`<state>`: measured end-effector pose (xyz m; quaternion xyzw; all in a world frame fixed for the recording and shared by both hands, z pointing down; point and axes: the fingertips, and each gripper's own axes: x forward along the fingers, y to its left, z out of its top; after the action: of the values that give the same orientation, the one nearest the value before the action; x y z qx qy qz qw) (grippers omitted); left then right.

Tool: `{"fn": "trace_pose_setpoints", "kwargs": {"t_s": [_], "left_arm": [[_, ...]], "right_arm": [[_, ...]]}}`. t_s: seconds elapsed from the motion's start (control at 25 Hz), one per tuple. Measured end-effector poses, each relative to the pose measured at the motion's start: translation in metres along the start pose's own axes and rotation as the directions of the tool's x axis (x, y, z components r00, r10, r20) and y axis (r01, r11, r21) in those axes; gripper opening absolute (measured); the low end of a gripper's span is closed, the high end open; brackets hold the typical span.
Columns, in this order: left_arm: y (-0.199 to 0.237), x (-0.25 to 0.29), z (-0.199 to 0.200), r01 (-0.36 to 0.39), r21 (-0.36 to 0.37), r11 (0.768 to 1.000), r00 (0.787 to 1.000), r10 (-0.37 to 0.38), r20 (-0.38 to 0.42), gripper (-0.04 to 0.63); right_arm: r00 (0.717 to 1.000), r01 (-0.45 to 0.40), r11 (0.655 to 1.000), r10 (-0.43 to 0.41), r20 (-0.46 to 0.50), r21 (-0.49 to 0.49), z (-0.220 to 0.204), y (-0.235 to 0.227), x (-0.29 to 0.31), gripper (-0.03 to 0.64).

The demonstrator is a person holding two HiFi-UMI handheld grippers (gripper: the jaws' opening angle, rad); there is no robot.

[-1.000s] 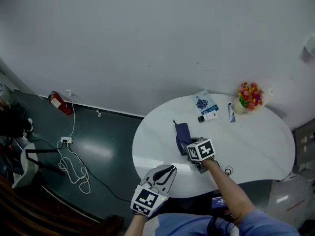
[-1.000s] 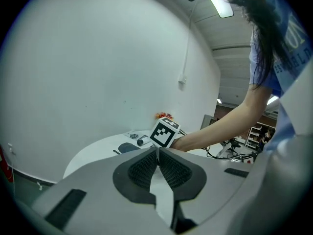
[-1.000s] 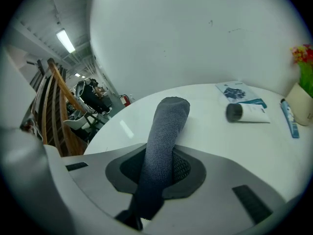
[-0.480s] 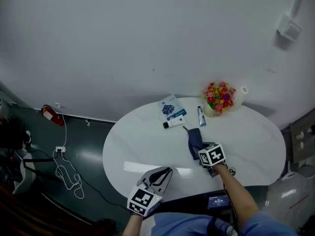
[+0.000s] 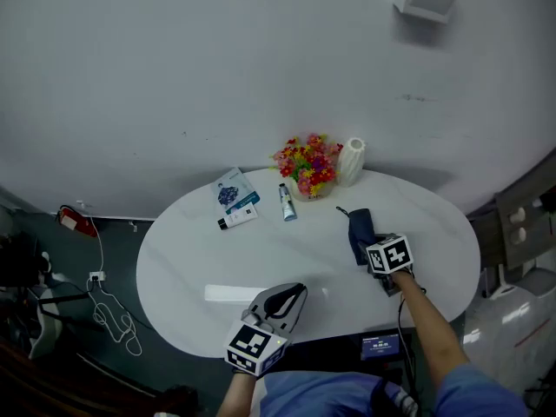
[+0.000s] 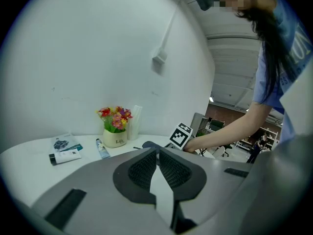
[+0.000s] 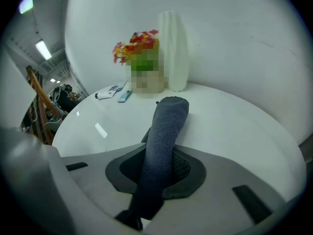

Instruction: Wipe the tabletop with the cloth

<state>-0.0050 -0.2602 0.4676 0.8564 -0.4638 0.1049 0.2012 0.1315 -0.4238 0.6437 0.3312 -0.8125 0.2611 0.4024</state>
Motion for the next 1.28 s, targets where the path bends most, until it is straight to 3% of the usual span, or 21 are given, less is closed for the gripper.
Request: {"fn": "trace_pose_setpoints", "kwargs": {"t_s": [0.28,0.52,0.72,0.96,1.12,1.28], "left_arm": [[-0.033,0.044,0.018,0.057,0.073,0.996,0.997,-0.054,-0.05,0.017],[-0.044,0.061,0.017,0.06,0.075,0.995,0.995,-0.054,-0.088,0.017],[-0.054,0.07,0.011,0.078,0.071,0.994,0.992,-0.069,-0.109,0.017],[-0.049,0.068,0.004,0.072,0.068,0.995,0.99,-0.063,-0.125,0.017],[-0.041,0.055,0.001,0.053,0.064,0.997,0.992,-0.045,-0.121,0.017],[-0.03,0.036,0.0,0.032,0.058,0.998,0.994,-0.025,-0.104,0.017]], "right_arm": [[0.99,0.132,0.979,-0.137,0.017,0.157,-0.034,-0.134,-0.048,0.078],[0.972,0.226,0.933,-0.237,0.004,0.28,-0.068,-0.222,-0.086,0.078],[0.943,0.328,0.905,-0.329,-0.045,0.271,-0.094,-0.275,-0.115,0.078],[0.923,0.379,0.87,-0.38,-0.06,0.315,-0.108,-0.293,-0.125,0.078],[0.89,0.445,0.845,-0.453,-0.045,0.298,-0.096,-0.277,-0.13,0.078],[0.907,0.392,0.872,-0.419,0.036,0.295,-0.068,-0.233,-0.13,0.078]]}}
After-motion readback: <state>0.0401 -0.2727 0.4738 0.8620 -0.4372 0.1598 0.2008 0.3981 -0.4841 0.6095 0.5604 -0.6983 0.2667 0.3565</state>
